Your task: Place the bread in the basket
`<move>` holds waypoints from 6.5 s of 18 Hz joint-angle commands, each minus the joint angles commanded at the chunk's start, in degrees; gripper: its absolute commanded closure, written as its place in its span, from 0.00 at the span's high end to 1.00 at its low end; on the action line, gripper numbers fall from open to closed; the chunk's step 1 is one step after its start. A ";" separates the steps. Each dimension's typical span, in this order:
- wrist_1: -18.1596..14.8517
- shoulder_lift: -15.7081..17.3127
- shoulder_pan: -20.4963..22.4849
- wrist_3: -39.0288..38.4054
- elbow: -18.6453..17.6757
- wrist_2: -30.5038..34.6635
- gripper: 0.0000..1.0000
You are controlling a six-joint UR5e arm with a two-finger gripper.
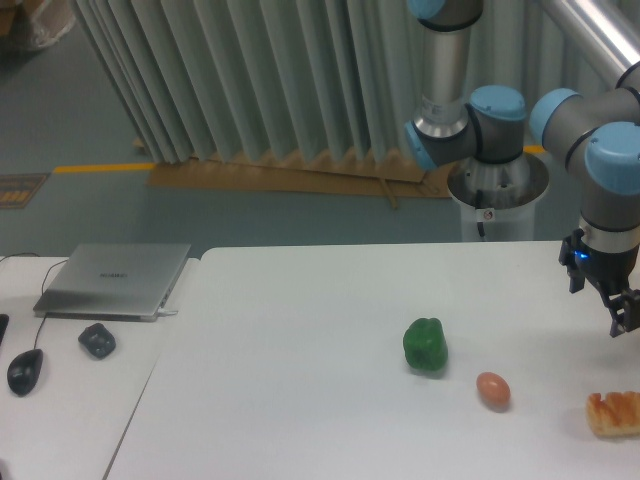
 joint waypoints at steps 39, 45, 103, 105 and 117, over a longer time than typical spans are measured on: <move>11.33 -11.71 -0.80 -0.18 2.28 3.95 1.00; 11.24 -12.41 -1.85 -2.98 1.67 7.38 0.70; -3.52 -1.52 19.86 16.79 1.32 -1.50 1.00; -3.61 0.67 18.63 16.87 -0.26 -1.49 1.00; -9.41 8.86 7.64 15.91 -5.36 -0.18 1.00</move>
